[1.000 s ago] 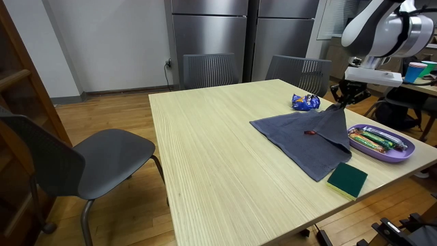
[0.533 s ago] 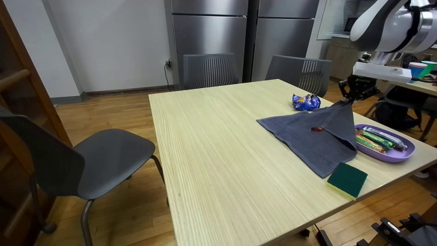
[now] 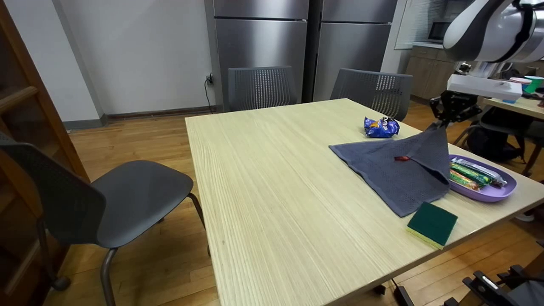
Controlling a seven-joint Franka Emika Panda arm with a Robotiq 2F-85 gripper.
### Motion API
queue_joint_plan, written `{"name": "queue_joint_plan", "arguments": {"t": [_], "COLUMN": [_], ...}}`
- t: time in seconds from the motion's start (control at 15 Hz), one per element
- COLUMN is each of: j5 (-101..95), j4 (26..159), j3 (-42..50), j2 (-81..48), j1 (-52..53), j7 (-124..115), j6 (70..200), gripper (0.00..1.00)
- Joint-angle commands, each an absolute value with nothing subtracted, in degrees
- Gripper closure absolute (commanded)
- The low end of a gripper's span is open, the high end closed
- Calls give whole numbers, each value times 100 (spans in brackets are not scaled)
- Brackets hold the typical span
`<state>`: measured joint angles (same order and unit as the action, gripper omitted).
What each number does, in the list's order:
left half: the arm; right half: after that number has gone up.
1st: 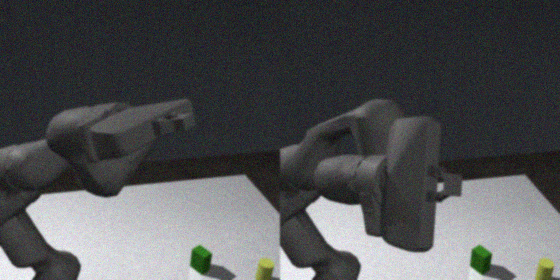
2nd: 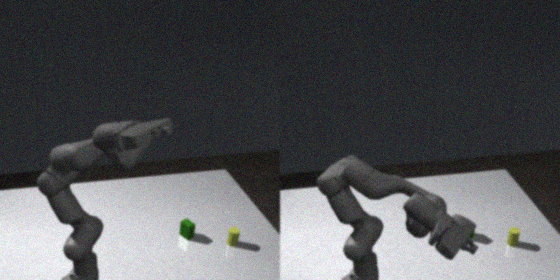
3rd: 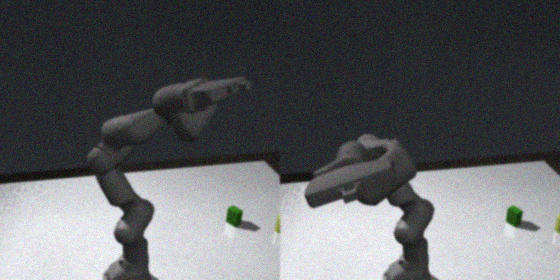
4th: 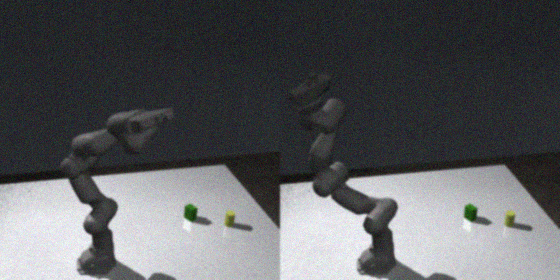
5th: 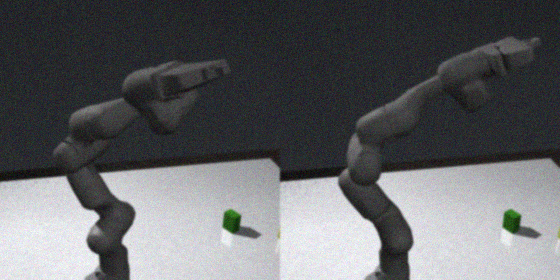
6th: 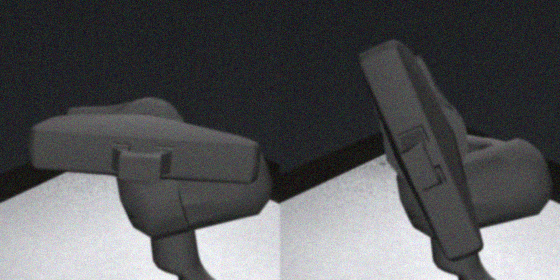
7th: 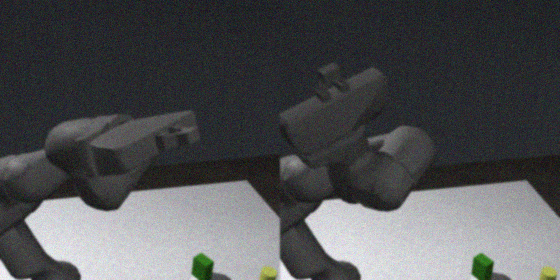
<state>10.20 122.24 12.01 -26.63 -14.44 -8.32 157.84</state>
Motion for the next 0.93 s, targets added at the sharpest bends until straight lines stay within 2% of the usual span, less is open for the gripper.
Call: {"name": "queue_joint_plan", "arguments": {"t": [0.0,0.87], "j5": [963,764], "j4": [12406,12857], "j3": [1338,1857], "j2": [-2478,-2369], "j1": [-1435,-1403], "j7": [-920,-1011], "j6": [15758,15766], "gripper": [99,99]}}
